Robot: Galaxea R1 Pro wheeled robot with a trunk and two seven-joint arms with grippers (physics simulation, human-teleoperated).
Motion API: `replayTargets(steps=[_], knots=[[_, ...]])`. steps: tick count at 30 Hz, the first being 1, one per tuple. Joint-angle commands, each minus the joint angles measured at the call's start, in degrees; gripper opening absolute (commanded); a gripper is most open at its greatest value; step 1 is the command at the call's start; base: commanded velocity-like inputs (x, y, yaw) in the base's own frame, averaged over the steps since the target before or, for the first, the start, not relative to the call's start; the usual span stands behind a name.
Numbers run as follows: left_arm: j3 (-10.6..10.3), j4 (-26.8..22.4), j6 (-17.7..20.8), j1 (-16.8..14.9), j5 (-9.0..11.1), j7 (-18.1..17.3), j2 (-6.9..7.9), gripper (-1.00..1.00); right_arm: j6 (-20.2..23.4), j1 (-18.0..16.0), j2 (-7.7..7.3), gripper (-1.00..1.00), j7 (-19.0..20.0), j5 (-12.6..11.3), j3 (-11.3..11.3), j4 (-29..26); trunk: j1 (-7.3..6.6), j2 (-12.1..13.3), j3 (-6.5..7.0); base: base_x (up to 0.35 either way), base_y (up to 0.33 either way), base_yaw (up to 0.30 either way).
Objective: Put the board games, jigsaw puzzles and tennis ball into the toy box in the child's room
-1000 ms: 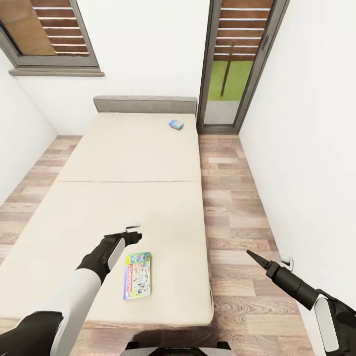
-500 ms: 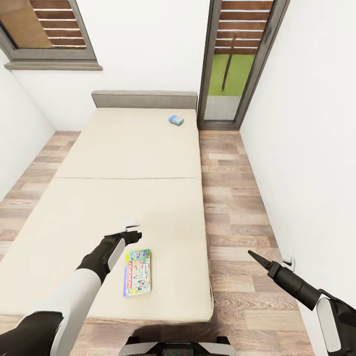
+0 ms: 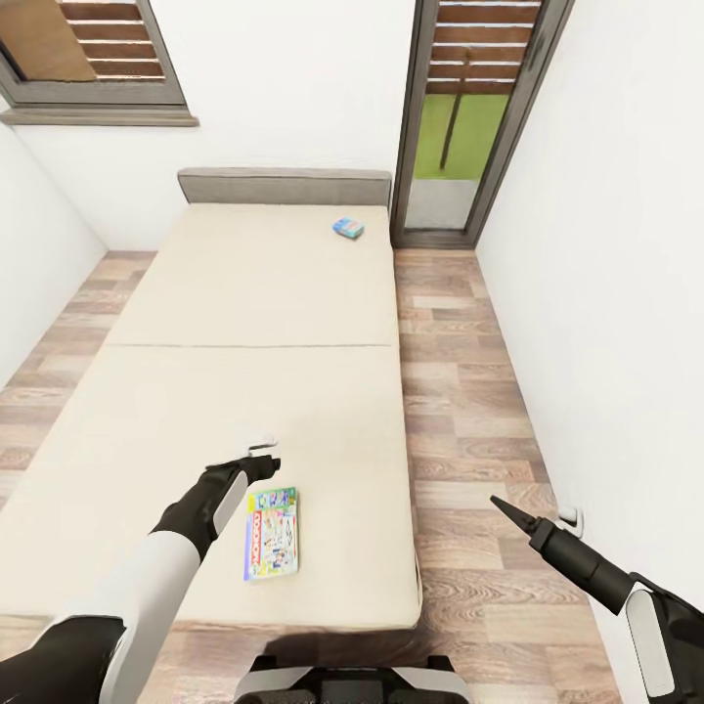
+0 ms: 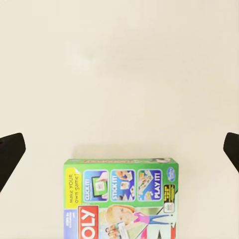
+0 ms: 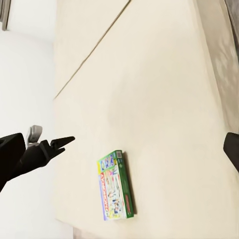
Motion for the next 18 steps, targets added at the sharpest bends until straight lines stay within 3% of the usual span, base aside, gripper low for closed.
replayTargets(steps=[1,18], knots=[[-0.1,-0.1,0.3,0.0,0.6,0.4,0.00,1.00,0.4,0.0,0.00,1.00,0.1,-0.2,0.0,0.0,0.03,-0.1,-0.17,0.000,0.000,0.000],[-0.1,-0.3,0.2,0.0,0.7,0.3,-0.01,1.00,0.2,0.0,0.00,1.00,0.1,-0.2,0.0,0.1,0.03,-0.1,-1.77,0.000,0.000,0.000]])
